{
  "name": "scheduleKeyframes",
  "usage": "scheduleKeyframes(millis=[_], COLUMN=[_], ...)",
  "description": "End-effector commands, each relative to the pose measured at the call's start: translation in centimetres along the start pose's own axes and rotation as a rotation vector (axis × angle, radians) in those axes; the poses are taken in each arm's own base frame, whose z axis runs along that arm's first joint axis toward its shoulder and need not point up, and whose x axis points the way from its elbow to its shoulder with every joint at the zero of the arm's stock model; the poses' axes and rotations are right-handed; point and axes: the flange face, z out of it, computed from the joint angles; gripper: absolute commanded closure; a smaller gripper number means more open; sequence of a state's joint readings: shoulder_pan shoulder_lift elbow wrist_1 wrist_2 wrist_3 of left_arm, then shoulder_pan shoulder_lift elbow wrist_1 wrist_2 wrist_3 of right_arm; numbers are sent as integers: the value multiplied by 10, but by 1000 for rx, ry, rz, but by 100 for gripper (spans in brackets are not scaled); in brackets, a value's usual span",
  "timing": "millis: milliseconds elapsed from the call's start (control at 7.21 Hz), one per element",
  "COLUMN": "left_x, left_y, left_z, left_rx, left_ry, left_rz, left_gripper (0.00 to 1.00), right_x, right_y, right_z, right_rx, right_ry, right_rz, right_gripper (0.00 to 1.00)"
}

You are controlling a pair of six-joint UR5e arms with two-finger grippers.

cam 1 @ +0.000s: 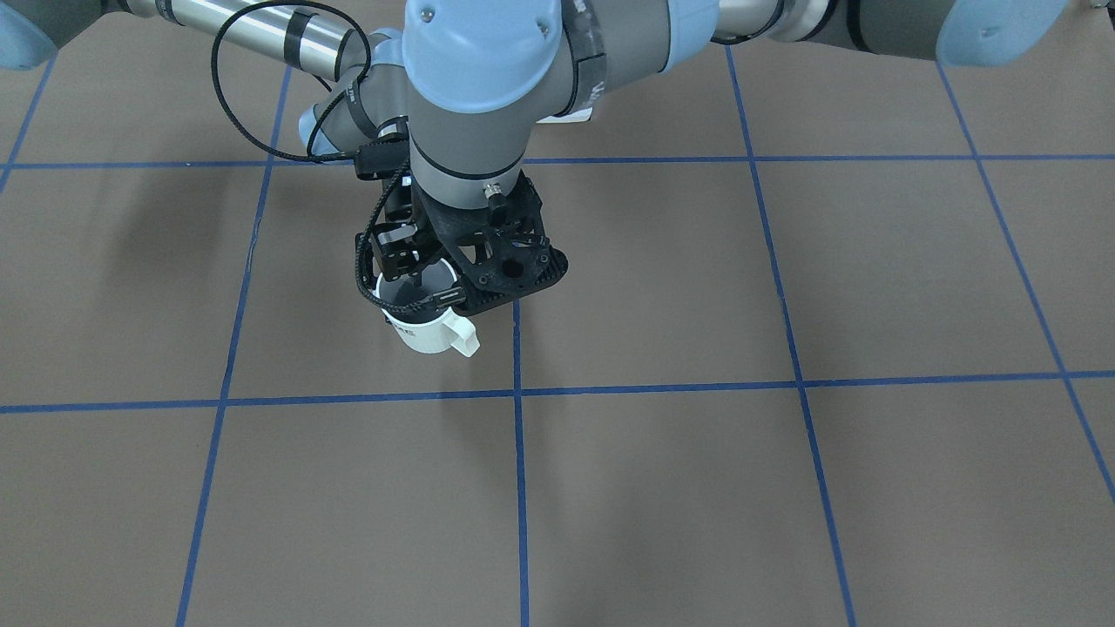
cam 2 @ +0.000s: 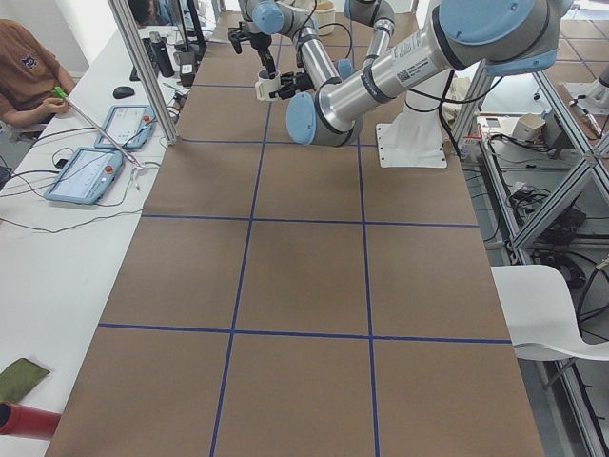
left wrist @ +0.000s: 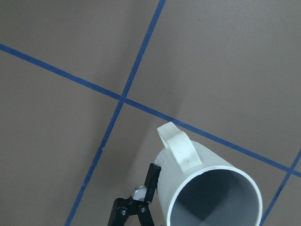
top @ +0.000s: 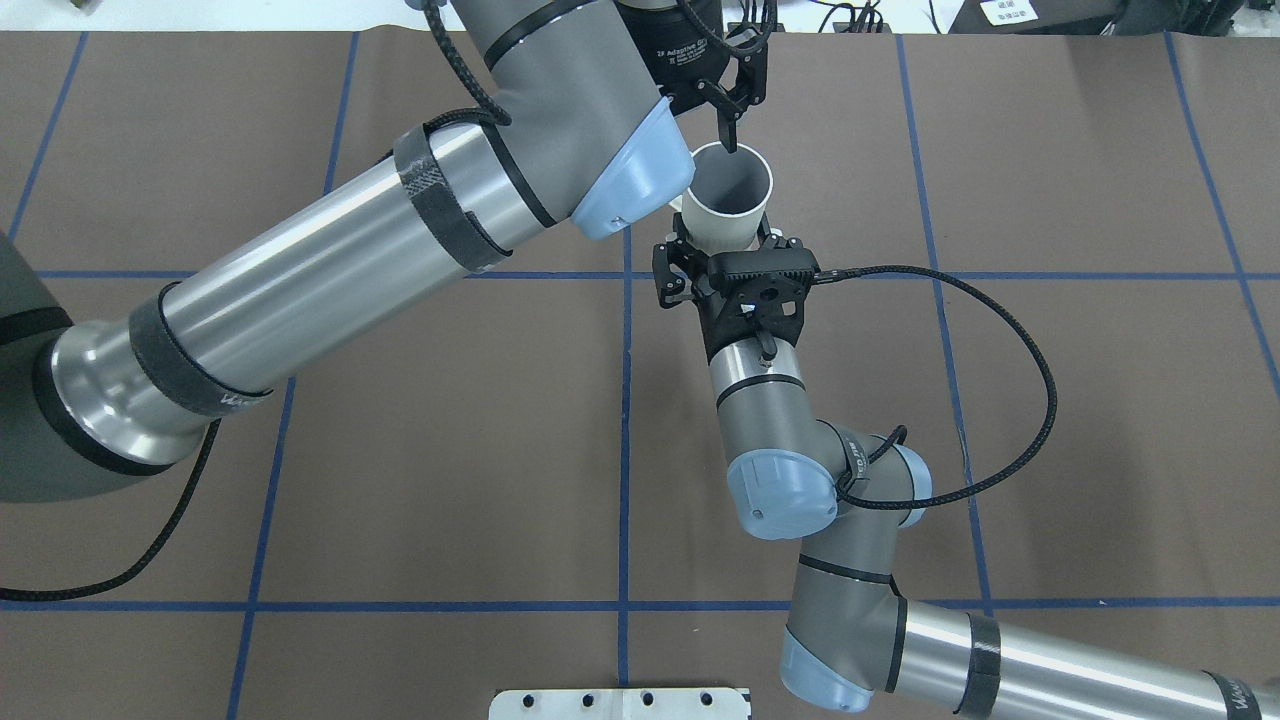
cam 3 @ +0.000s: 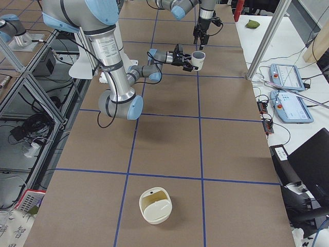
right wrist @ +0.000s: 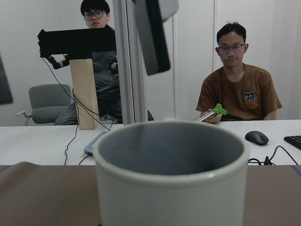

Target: Left arm hands cup to right arm to dump lemon

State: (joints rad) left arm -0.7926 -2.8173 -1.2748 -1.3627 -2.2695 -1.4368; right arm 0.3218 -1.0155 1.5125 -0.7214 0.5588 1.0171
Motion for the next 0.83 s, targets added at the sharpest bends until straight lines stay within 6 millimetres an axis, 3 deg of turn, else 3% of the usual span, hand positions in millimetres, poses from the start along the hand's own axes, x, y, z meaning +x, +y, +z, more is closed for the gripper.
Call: scheduleKeyframes(millis=[0,277,694], left_x=[-2,-5,-4], left_y=[-1,-3,11], left_z=[4,10,28], left_rx=[1,1,3], left_ry=[-6,-19,-53], left_rz=[-20,-28,-23], left_gripper=[33,38,38], right_x=[-10,-11,-14], right_y=[0,0,3], right_z=[-3,-6,-7], right_rx=[0,10,12], right_ry=[7,12,22], right_rz=[-14,-16,-31], right_gripper=[63,63,63])
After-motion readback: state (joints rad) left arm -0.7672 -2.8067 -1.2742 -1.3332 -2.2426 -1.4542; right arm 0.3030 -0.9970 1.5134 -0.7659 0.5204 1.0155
